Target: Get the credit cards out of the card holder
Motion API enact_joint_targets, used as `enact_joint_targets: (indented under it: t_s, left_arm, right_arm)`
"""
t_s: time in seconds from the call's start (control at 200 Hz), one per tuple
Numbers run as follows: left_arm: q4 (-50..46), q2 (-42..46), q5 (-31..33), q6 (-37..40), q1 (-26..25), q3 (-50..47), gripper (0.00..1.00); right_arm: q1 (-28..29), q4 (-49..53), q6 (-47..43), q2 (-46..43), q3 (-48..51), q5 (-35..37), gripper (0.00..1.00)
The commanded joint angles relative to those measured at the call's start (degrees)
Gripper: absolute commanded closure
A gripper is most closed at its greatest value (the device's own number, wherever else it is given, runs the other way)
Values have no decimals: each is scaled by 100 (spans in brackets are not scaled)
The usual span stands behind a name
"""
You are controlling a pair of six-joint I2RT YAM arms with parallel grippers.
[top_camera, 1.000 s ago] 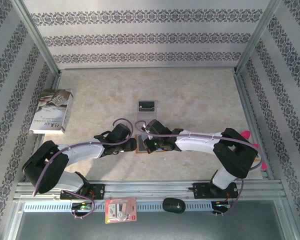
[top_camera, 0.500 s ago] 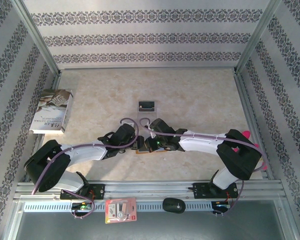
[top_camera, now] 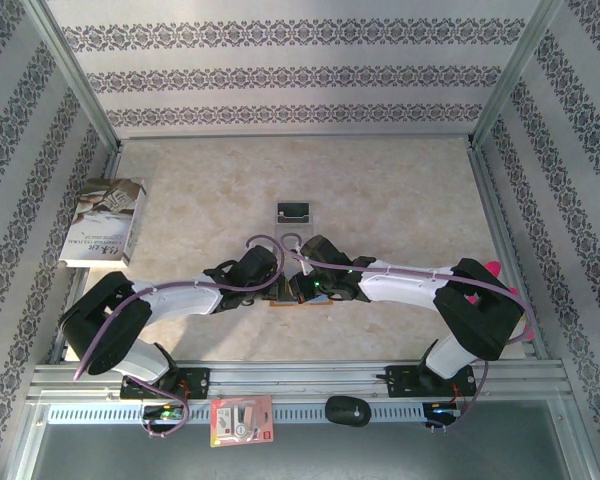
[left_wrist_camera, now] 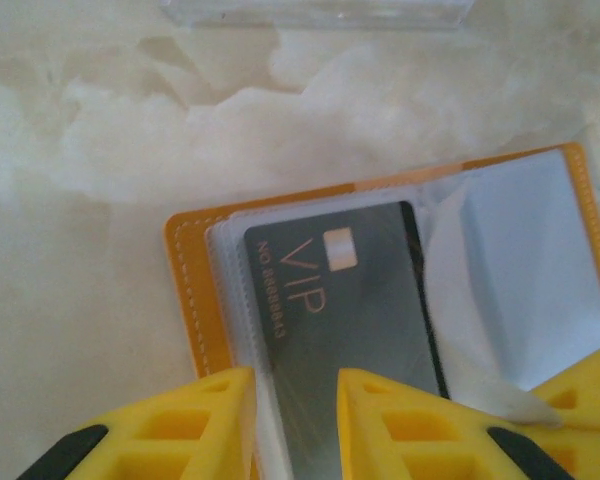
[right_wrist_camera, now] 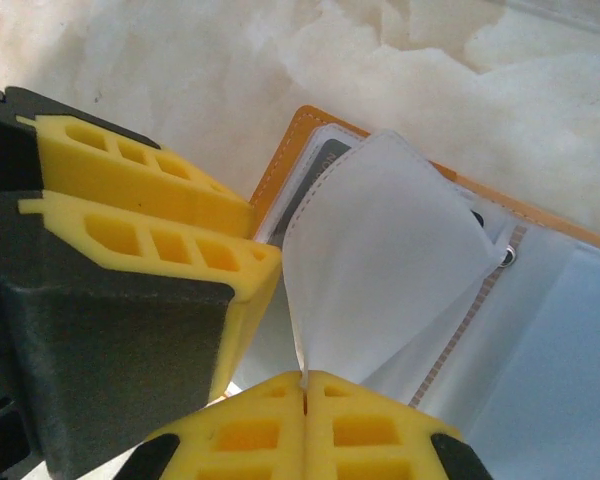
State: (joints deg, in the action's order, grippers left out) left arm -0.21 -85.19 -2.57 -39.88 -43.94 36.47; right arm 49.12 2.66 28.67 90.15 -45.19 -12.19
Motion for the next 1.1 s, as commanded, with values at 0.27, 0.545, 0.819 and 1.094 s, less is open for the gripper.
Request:
enact_joint_targets:
  t_s: [0.27,0.545,0.819,1.094]
  left_arm:
    - [-520,-711,-258,221,-88,185,77]
    - [-579,-816,-380,231,-79,168,84]
    - [-562,-608,-438,227,-88,107,77]
    - [-516,-534,-474,217,-88,130,70]
  right_arm:
    - [12,-21,320,-59,55,142,100]
    - [-263,977,984,-555,312,1094,97]
    - [-558,1696,1150,-1778,653,1851,64]
    - [-613,811,249,-1219,-209,-854,67]
